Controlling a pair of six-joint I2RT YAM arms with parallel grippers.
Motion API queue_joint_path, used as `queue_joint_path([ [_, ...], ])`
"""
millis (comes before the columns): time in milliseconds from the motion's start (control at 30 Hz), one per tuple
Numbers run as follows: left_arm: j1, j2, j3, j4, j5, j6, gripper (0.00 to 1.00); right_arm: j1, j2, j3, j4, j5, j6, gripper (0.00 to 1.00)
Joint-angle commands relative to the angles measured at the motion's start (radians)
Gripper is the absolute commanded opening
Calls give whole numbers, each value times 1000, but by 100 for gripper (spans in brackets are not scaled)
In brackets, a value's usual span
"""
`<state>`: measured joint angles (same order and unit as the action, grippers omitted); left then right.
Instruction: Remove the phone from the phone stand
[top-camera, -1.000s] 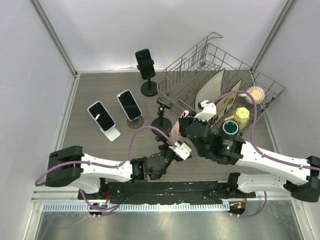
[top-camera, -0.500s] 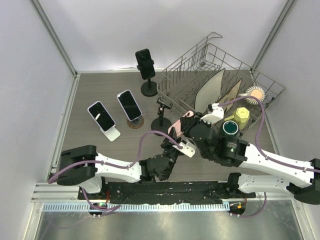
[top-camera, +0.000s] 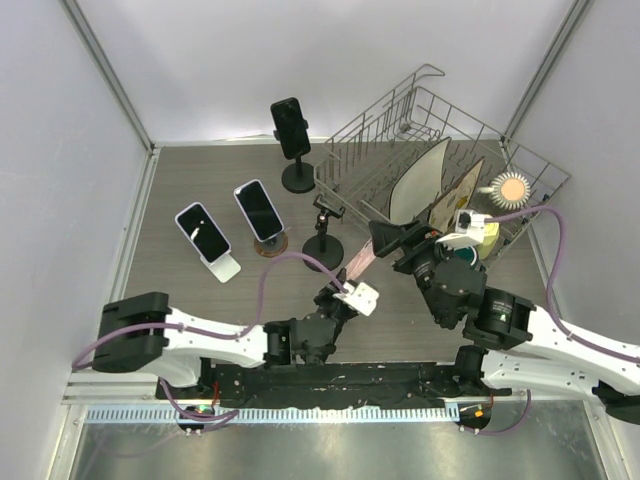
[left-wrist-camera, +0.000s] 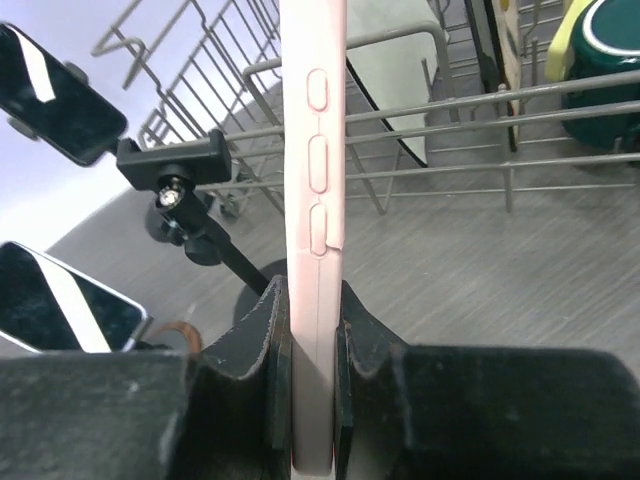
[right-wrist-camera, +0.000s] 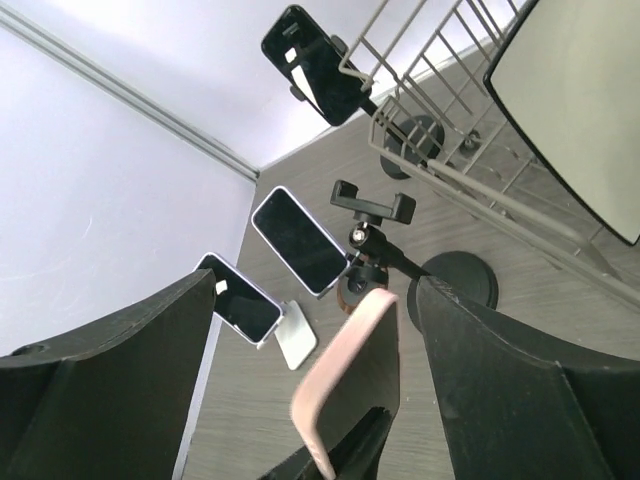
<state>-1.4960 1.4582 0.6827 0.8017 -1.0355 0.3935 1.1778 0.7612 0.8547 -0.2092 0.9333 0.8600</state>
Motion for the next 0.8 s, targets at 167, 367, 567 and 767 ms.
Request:
queue_joint_path([
  [167, 193, -301, -23, -597, 377, -789, 0, 3, -126, -63, 120, 76, -223, 88],
  [367, 351, -387, -116, -665, 667, -1120, 0, 3, -194, -95, 125, 110, -279, 88],
  [567, 474, -363, -273, -471, 828, -1404, 0, 3, -200, -111, 143, 104, -305, 88],
  [767, 494, -201, -315, -235, 876, -1573, 0, 3, -197, -114, 143, 91, -308, 88],
])
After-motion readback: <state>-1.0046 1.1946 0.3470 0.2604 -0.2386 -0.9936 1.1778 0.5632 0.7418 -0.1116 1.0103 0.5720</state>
